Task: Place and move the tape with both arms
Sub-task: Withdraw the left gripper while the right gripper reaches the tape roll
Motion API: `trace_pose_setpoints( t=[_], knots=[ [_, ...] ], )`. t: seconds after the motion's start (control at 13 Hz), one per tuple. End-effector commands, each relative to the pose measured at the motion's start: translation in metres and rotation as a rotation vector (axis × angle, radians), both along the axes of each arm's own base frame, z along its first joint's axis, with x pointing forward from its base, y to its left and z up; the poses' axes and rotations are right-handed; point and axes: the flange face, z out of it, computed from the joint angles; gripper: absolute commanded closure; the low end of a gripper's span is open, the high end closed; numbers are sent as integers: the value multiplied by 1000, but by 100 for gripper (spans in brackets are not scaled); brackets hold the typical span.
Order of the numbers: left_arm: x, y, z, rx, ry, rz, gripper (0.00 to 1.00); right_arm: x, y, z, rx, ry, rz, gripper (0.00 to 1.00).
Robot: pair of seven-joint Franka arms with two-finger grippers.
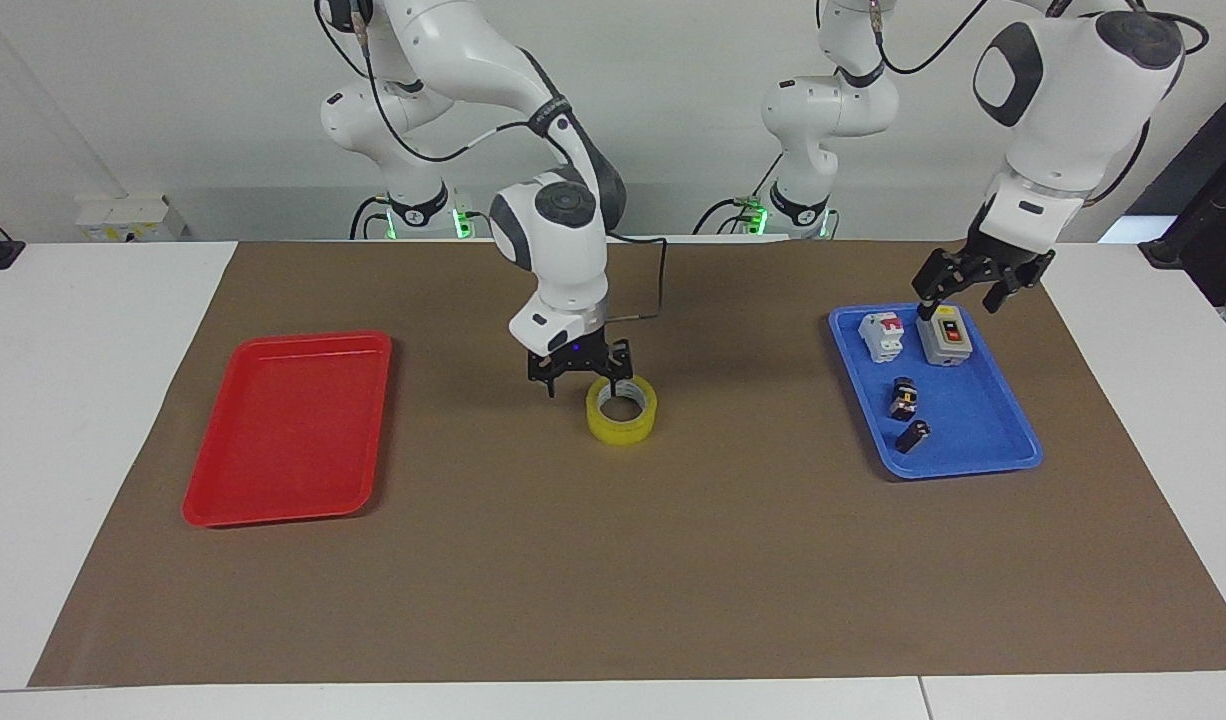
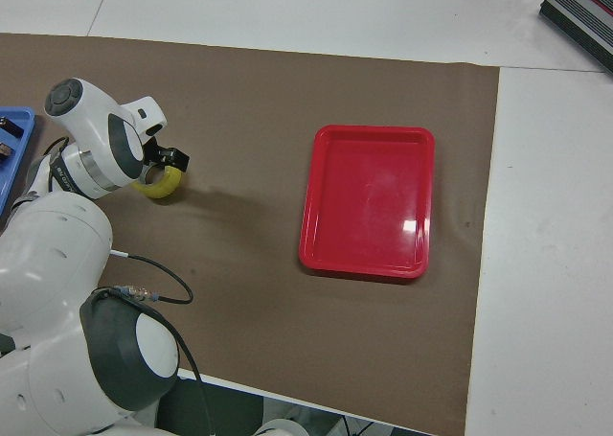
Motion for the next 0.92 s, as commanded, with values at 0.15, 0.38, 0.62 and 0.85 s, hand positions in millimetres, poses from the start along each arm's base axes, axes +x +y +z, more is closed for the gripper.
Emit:
trace_pose_setpoints(
  t=[0.15, 0.38, 0.62, 0.85],
  knots=[
    [8, 18, 27, -16, 93, -57, 0, -1, -2, -13, 1, -9, -11, 34],
    [-5, 19, 15, -16, 155, -52, 0, -1, -3, -12, -4, 2, -16, 100],
    [-4, 15, 15, -16, 146, -56, 0, 11, -4, 10, -22, 23, -25, 100],
    [-4, 19, 15, -16, 152, -51, 0, 43, -70, 79, -37, 45, 8, 100]
  ],
)
